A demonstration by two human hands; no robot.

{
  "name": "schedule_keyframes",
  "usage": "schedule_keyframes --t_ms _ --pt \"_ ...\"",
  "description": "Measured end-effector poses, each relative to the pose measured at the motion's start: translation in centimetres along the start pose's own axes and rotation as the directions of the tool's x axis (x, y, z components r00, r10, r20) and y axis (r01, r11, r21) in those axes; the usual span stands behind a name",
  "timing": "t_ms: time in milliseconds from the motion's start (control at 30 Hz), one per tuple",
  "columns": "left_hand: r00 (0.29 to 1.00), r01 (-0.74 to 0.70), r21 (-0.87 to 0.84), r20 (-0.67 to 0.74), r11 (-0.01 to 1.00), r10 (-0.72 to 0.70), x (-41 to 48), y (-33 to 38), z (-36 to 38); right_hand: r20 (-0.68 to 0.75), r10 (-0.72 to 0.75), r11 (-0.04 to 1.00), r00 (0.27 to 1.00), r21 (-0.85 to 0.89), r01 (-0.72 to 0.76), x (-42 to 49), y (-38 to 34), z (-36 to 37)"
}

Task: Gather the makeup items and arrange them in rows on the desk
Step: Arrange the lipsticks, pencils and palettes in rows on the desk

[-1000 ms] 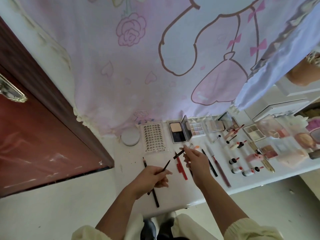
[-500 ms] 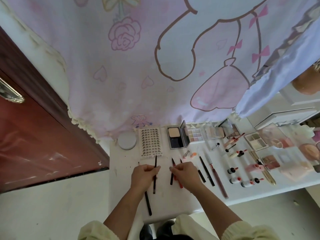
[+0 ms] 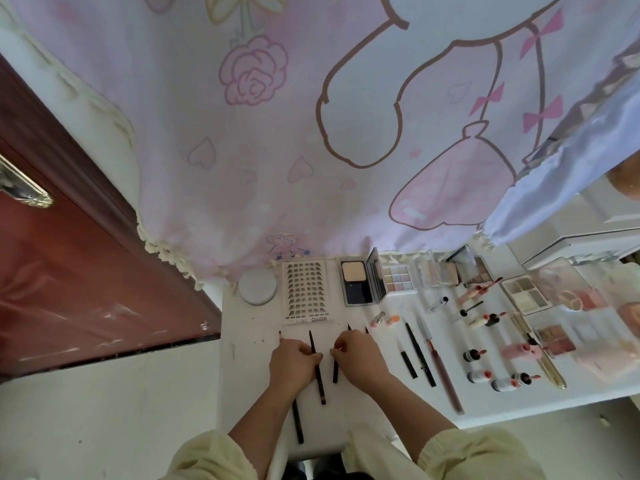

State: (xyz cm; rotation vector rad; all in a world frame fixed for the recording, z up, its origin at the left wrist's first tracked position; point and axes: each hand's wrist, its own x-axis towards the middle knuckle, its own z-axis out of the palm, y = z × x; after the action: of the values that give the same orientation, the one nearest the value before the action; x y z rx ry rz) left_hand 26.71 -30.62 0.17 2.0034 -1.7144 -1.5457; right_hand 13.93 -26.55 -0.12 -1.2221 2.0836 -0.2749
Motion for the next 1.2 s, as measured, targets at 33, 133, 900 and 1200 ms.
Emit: schedule_keyframes --t_ms 33,133,900,1200 --pt "1.0 -0.004 0.008 -0.002 1.0 0.004 0.0 0.1 0.0 -0.001 0.0 1.0 1.0 -0.006 0.0 0.0 0.0 0.1" --pt "1.0 -0.024 0.041 -0.006 0.999 0.024 0.1 0.2 0.2 -0.011 0.008 1.0 1.0 0.004 -0.008 0.2 0.1 0.3" --pt "0.999 -0.016 -0.056 0.04 0.998 0.019 0.9 -0.3 0.2 -0.019 0.048 0.981 0.999 0.188 -0.043 -0.1 1.3 1.2" --pt "0.999 -0.052 -0.118 -0.014 0.992 0.051 0.7 -0.7 -1.7 -0.026 0.037 0.986 0.999 0.165 -0.032 -0.1 1.3 1.2"
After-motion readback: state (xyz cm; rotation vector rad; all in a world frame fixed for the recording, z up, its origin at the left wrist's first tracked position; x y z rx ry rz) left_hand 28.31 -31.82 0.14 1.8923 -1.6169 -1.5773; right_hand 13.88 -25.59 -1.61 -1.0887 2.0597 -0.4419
